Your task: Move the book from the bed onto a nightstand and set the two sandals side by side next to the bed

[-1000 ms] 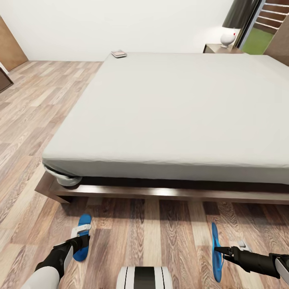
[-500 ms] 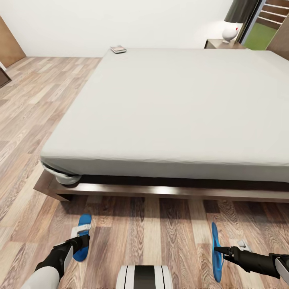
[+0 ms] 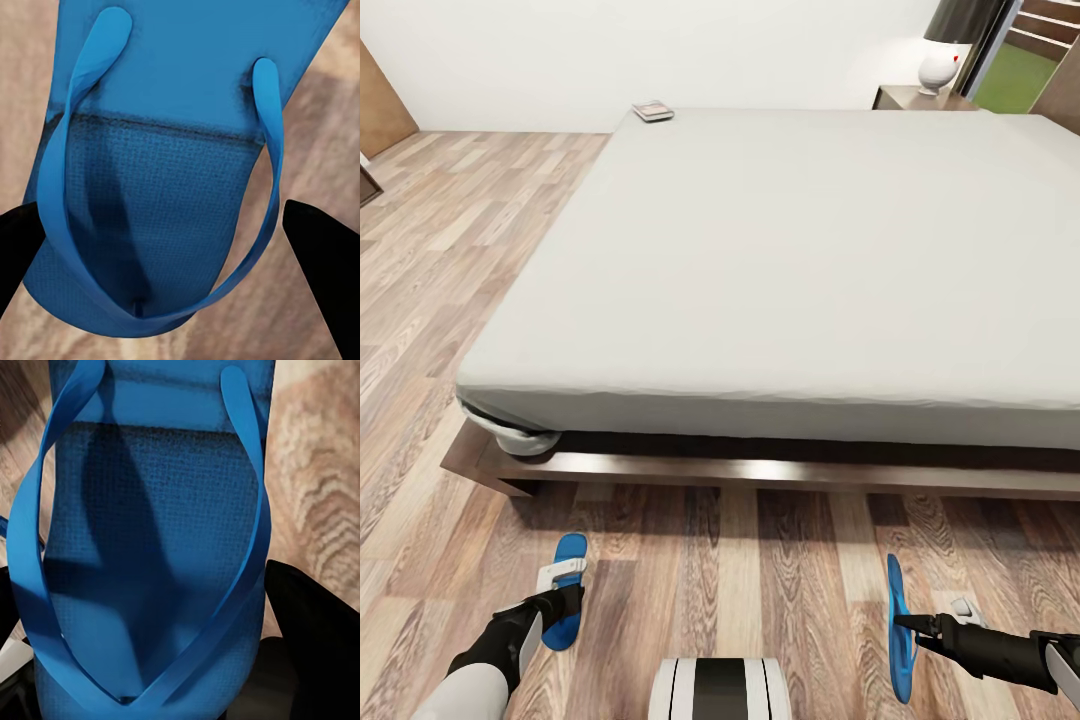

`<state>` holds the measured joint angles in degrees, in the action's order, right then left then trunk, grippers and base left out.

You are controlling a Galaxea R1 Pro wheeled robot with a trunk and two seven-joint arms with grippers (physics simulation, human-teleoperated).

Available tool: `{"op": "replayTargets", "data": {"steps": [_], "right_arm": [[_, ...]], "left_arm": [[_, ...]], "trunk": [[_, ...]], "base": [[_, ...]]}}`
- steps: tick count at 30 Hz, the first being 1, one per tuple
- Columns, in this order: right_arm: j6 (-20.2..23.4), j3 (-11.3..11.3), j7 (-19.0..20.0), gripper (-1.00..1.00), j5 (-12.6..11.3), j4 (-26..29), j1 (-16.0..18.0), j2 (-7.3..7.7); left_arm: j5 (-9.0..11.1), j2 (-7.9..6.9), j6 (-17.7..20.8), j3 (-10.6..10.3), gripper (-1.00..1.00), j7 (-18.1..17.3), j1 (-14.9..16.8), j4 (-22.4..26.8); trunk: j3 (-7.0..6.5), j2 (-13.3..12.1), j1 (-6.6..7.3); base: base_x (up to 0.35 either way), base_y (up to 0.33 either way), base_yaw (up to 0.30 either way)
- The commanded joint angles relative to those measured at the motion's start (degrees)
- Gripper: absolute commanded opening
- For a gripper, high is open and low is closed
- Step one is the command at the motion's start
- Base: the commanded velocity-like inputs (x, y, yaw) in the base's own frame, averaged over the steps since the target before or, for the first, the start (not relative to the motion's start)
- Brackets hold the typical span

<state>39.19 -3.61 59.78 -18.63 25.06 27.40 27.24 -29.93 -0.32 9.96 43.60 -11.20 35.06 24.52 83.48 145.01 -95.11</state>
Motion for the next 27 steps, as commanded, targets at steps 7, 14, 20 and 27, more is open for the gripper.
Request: {"op": "replayTargets", "data": {"steps": [7, 14, 20, 27], "right_arm": [[0.36, -0.08, 0.07, -1.0, -0.18, -0.01, 0.02, 0.0], [0.36, -0.08, 0.07, -1.0, -0.18, -0.01, 0.02, 0.0], [0.36, -0.08, 0.07, -1.0, -0.18, -0.01, 0.02, 0.0], [0.36, -0.08, 0.07, -1.0, -0.18, -0.01, 0.02, 0.0]], "left_arm": [[-0.65, 0.06, 0.24, 0.52, -1.0, -0.58, 0.01, 0.09], [-0.65, 0.03, 0.27, 0.52, -1.0, -0.58, 0.01, 0.09], [-0.68, -0.02, 5.71, 0.41, -1.0, -0.58, 0.01, 0.33], [-0.65, 0.05, 8.89, 0.26, -1.0, -0.49, 0.01, 1.66]], "trunk": [[0.04, 0.01, 0.0], [0.04, 0.01, 0.0], [0.04, 0.01, 0.0], [0.04, 0.01, 0.0]], "base": [[0.005, 0.0, 0.0], [0.109, 0.0, 0.0], [0.002, 0.0, 0.0], [0.0, 0.0, 0.0]]}}
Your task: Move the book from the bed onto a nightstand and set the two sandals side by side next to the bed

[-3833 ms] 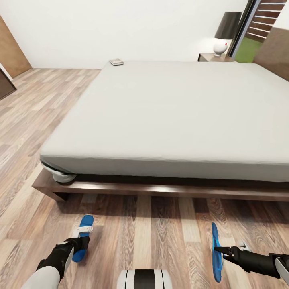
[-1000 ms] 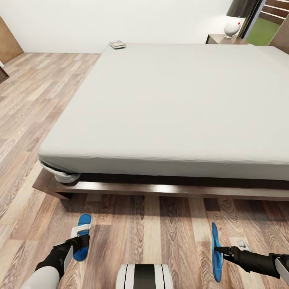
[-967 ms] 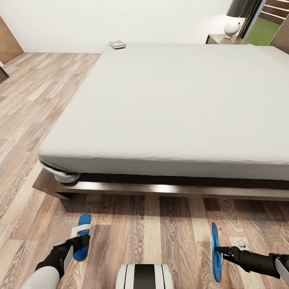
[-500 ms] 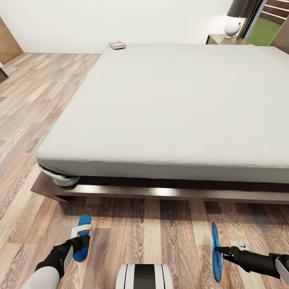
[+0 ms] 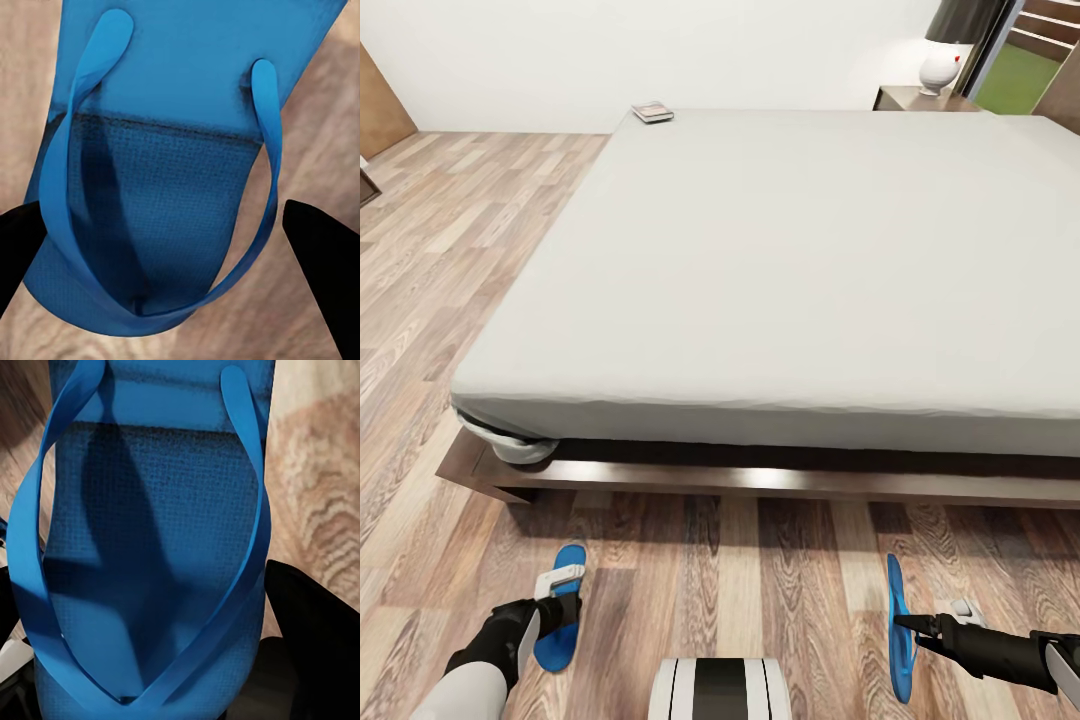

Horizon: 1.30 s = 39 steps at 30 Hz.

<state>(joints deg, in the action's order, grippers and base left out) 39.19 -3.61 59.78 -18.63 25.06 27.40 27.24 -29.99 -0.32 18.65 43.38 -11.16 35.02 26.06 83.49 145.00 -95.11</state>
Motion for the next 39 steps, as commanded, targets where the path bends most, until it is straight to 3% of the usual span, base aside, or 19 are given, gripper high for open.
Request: {"op": "replayTargets", "data": {"steps": [1, 10, 20, 29, 33, 39], "right_arm": [[0.36, -0.08, 0.05, -1.0, -0.18, -0.01, 0.02, 0.0], [0.36, -0.08, 0.07, -1.0, -0.18, -0.01, 0.02, 0.0], [0.36, -0.08, 0.07, -1.0, -0.18, -0.01, 0.02, 0.0], [0.36, -0.08, 0.07, -1.0, -0.18, -0.01, 0.02, 0.0], [0.36, -0.08, 0.07, -1.0, -0.18, -0.01, 0.02, 0.0], [0.36, -0.08, 0.07, -1.0, -0.18, -0.01, 0.02, 0.0]], "left_arm": [[-0.6, 0.06, 0.21, 0.48, -1.0, -0.53, 0.05, 0.15], [-0.6, -0.02, 0.23, 0.48, -1.0, -0.53, 0.06, 0.48], [-0.6, 0.01, 0.2, 0.48, -1.0, -0.58, 0.05, 0.48], [-0.6, 0.03, 0.17, 0.48, -1.0, -0.61, 0.05, 0.46], [-0.6, 0.04, 0.2, 0.48, -1.0, -0.61, 0.05, 0.48], [-0.6, 0.06, 0.2, 0.48, -1.0, -0.62, 0.05, 0.49]], "trunk": [[0.04, 0.01, 0.01], [0.04, 0.01, 0.01], [2.25, 0.15, -0.25], [2.25, 0.15, -0.25], [3.14, 0.2, -0.35], [3.14, 0.2, -0.35]], "base": [[0.0, 0.0, 0.0], [0.0, 0.0, 0.0], [0.0, 0.0, 0.0], [0.0, 0.0, 0.0], [0.0, 0.0, 0.0], [0.0, 0.0, 0.0]]}}
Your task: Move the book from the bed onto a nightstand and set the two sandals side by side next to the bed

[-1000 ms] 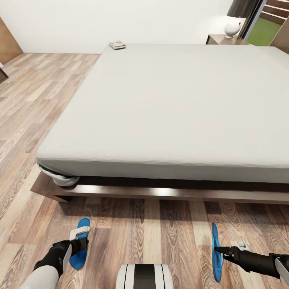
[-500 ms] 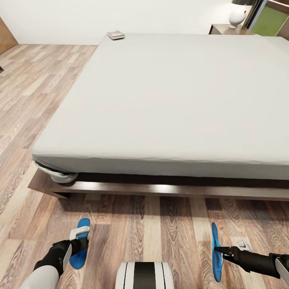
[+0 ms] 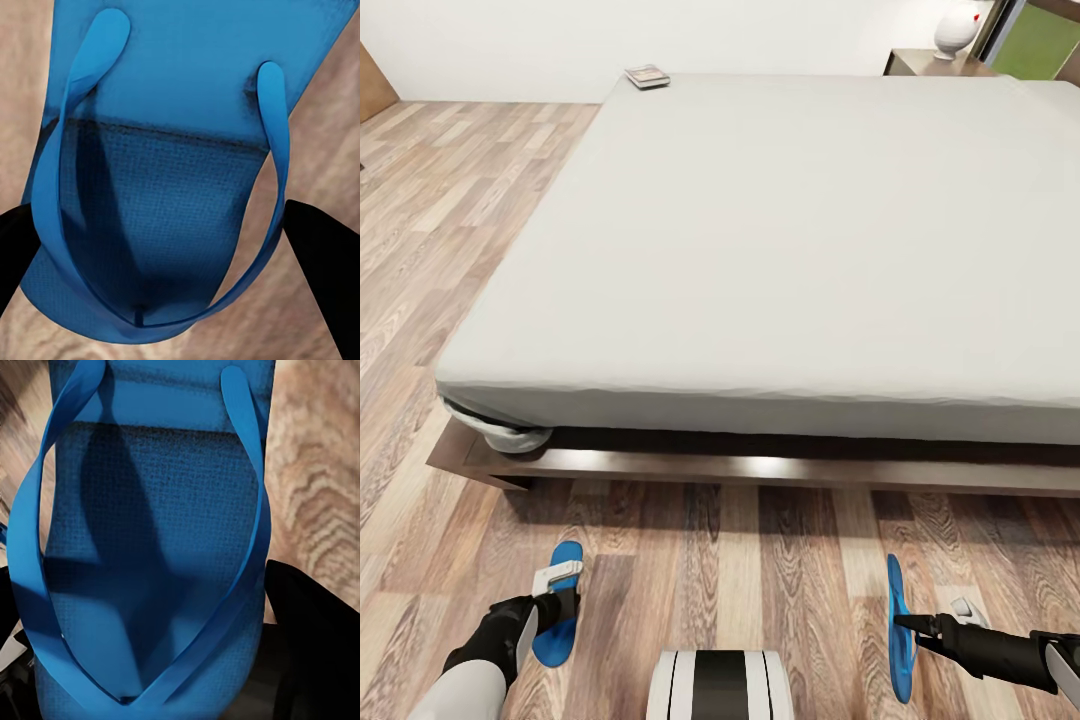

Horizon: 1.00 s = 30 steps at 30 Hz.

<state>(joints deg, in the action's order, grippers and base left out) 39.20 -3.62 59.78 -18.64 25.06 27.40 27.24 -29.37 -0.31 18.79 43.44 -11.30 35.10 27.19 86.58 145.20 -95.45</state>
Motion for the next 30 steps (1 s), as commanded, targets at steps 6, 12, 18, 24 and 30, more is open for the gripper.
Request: {"op": "replayTargets", "data": {"steps": [6, 12, 18, 24, 30], "right_arm": [[0.35, -0.07, 0.07, -1.0, -0.17, -0.01, 0.02, 0.0], [0.35, -0.07, 0.05, -1.0, -0.17, -0.01, 0.02, 0.0], [0.35, -0.07, 0.07, -1.0, -0.17, -0.01, 0.02, 0.0], [0.35, -0.07, 0.07, -1.0, -0.17, -0.01, 0.02, 0.0], [0.35, -0.07, 0.07, -1.0, -0.17, -0.01, 0.02, 0.0]], "left_arm": [[-1.22, 0.04, 0.02, 0.41, -1.0, -0.47, -0.04, -0.65], [-1.22, 0.03, 0.06, 0.41, -1.0, -0.47, -0.04, -0.68], [-1.22, 0.04, 0.06, 0.41, -1.0, -0.47, -0.04, -0.67], [-1.22, 0.04, 0.03, 0.41, -1.0, -0.47, -0.04, -0.66], [-1.22, 0.03, 0.04, 0.41, -1.0, -0.47, -0.04, -0.65]], "trunk": [[0.05, 0.01, -0.01], [0.05, 0.01, -0.01], [-0.17, -0.01, 0.01], [-0.17, -0.01, 0.01], [-0.17, -0.01, 0.01]], "base": [[0.0, 0.0, 0.0], [0.0, 0.0, 0.0], [0.0, 0.0, 0.0], [0.0, 0.0, 0.0], [0.0, 0.0, 0.0]]}}
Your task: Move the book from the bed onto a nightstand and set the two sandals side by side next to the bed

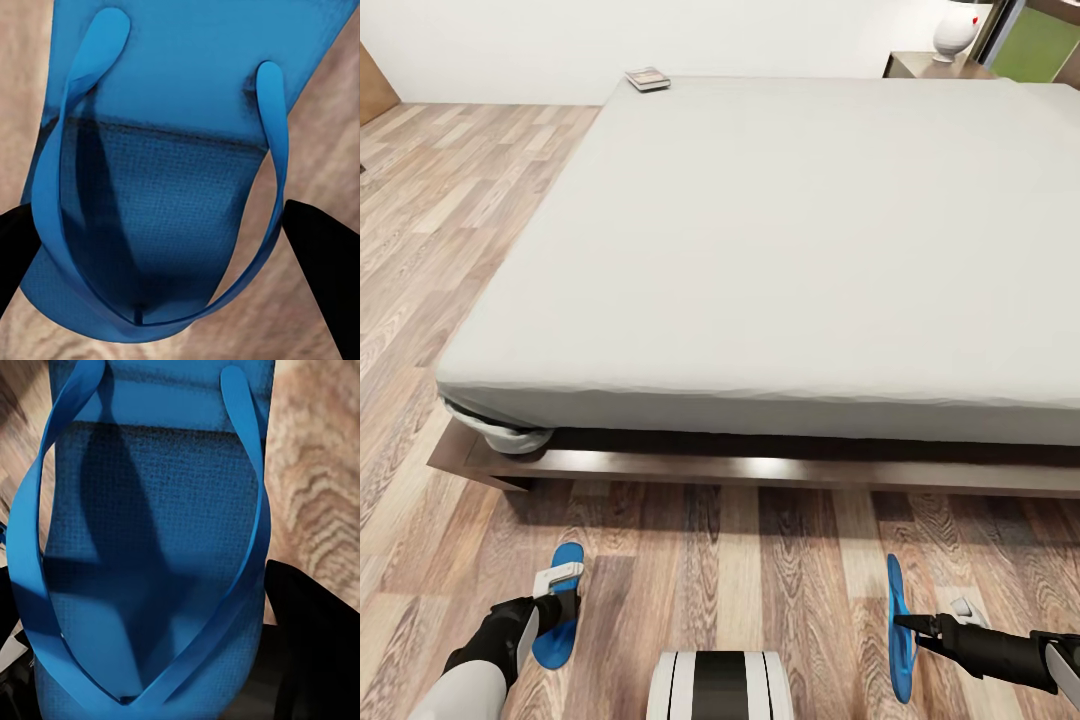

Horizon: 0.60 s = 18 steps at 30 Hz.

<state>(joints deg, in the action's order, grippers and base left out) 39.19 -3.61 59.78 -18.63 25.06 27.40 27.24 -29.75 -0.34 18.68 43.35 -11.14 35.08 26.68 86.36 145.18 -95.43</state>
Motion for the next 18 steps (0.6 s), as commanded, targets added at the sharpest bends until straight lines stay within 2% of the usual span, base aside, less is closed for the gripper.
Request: {"op": "replayTargets", "data": {"steps": [1, 18], "right_arm": [[0.36, -0.08, 0.07, -1.0, -0.18, -0.01, 0.02, 0.0], [0.36, -0.08, 0.07, -1.0, -0.18, -0.01, 0.02, 0.0]], "left_arm": [[-0.84, 0.06, 0.15, 0.51, -1.0, -0.63, -0.01, -0.14], [-0.84, 0.07, 0.14, 0.51, -1.0, -0.63, -0.01, -0.14]], "trunk": [[0.05, 0.01, 0.0], [-0.4, -0.02, 0.05]], "base": [[0.0, 0.0, 0.0], [0.0, 0.0, 0.0]]}}
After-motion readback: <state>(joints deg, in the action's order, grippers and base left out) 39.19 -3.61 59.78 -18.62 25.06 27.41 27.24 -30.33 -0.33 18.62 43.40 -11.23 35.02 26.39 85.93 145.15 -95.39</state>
